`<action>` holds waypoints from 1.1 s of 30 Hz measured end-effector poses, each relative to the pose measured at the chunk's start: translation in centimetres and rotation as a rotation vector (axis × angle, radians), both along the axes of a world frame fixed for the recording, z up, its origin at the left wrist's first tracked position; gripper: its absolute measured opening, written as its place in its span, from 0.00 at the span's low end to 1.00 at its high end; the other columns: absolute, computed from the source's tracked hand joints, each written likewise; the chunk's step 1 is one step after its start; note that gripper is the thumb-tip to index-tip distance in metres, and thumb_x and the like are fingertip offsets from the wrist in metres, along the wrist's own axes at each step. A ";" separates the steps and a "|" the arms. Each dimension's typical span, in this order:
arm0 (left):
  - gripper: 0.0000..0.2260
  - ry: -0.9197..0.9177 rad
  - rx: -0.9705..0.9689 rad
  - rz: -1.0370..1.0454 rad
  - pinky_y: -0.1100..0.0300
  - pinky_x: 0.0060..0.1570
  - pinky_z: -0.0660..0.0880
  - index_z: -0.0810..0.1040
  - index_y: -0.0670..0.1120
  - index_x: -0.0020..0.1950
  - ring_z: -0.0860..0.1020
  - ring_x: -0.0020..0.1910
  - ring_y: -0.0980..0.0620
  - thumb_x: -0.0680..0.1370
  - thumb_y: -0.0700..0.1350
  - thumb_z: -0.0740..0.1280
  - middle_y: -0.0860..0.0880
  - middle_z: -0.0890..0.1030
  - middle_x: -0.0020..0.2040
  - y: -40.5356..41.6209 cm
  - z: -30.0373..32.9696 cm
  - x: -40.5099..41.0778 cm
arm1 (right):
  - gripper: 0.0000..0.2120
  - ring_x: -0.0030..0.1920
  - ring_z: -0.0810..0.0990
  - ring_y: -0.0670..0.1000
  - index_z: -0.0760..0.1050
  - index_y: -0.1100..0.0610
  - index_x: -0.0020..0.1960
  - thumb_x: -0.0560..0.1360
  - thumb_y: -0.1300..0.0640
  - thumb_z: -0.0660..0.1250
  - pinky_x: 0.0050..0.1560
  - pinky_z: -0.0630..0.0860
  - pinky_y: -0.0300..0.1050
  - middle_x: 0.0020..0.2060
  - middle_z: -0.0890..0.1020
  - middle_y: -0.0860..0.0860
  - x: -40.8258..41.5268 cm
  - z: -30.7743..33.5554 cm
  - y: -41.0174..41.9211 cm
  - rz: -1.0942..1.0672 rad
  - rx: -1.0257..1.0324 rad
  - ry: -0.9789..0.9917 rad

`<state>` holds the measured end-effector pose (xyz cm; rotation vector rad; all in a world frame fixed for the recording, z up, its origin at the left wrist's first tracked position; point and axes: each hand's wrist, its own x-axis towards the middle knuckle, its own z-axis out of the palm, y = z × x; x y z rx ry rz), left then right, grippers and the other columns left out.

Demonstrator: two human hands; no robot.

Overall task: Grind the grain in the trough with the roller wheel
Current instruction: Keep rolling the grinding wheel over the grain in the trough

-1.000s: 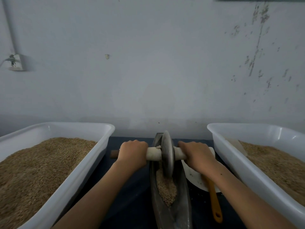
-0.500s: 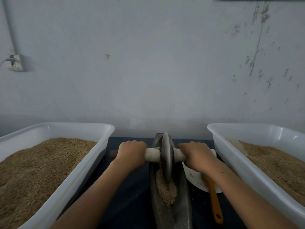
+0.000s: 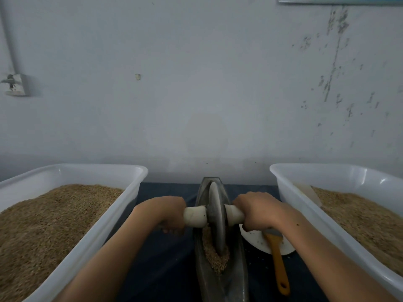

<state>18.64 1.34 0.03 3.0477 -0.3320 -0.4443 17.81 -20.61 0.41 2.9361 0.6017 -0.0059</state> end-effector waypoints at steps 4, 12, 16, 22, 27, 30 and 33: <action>0.12 -0.349 0.146 0.041 0.58 0.43 0.69 0.76 0.48 0.55 0.78 0.46 0.51 0.73 0.48 0.69 0.50 0.79 0.47 -0.7 -0.3 0.0 | 0.13 0.48 0.78 0.54 0.73 0.53 0.58 0.73 0.60 0.65 0.40 0.65 0.43 0.49 0.79 0.51 0.6 -1.0 0.3 -0.047 0.037 -0.158; 0.12 -0.588 0.132 0.025 0.57 0.45 0.68 0.74 0.50 0.58 0.77 0.53 0.48 0.76 0.48 0.65 0.49 0.79 0.54 -0.8 -1.2 0.3 | 0.09 0.45 0.77 0.54 0.68 0.52 0.55 0.75 0.59 0.63 0.41 0.65 0.45 0.47 0.79 0.51 0.9 -1.8 0.2 -0.032 0.103 -0.318; 0.15 -0.175 0.132 0.016 0.56 0.48 0.74 0.77 0.48 0.55 0.80 0.46 0.50 0.70 0.49 0.73 0.49 0.82 0.48 -0.2 0.1 0.2 | 0.09 0.38 0.74 0.51 0.71 0.53 0.51 0.72 0.58 0.67 0.32 0.64 0.41 0.40 0.75 0.50 0.7 -0.2 0.1 -0.021 -0.016 -0.023; 0.14 -0.139 0.116 0.011 0.59 0.42 0.72 0.77 0.45 0.53 0.79 0.42 0.52 0.70 0.48 0.73 0.49 0.82 0.45 -0.4 0.0 -0.1 | 0.09 0.43 0.80 0.53 0.72 0.54 0.49 0.71 0.59 0.68 0.34 0.69 0.42 0.43 0.79 0.52 0.4 0.0 0.2 -0.051 -0.003 0.079; 0.13 -0.516 0.147 0.052 0.57 0.44 0.67 0.74 0.49 0.57 0.77 0.52 0.48 0.74 0.49 0.67 0.49 0.79 0.53 -0.7 -1.2 0.5 | 0.11 0.50 0.78 0.56 0.69 0.52 0.57 0.75 0.60 0.62 0.42 0.65 0.45 0.50 0.79 0.52 0.9 -1.7 0.6 -0.047 0.071 -0.323; 0.11 -0.626 0.106 0.066 0.58 0.44 0.66 0.73 0.50 0.57 0.76 0.53 0.48 0.75 0.48 0.65 0.49 0.78 0.53 -0.8 -1.6 0.6 | 0.09 0.48 0.78 0.55 0.66 0.52 0.56 0.76 0.59 0.61 0.41 0.64 0.46 0.48 0.79 0.51 1.1 -2.4 0.6 -0.044 0.124 -0.415; 0.13 -0.550 0.120 0.043 0.57 0.45 0.68 0.74 0.49 0.58 0.77 0.52 0.48 0.75 0.48 0.67 0.49 0.79 0.53 -0.7 -1.4 0.8 | 0.09 0.48 0.78 0.55 0.67 0.52 0.55 0.76 0.59 0.62 0.43 0.66 0.46 0.49 0.79 0.51 1.2 -2.1 0.4 -0.048 0.117 -0.351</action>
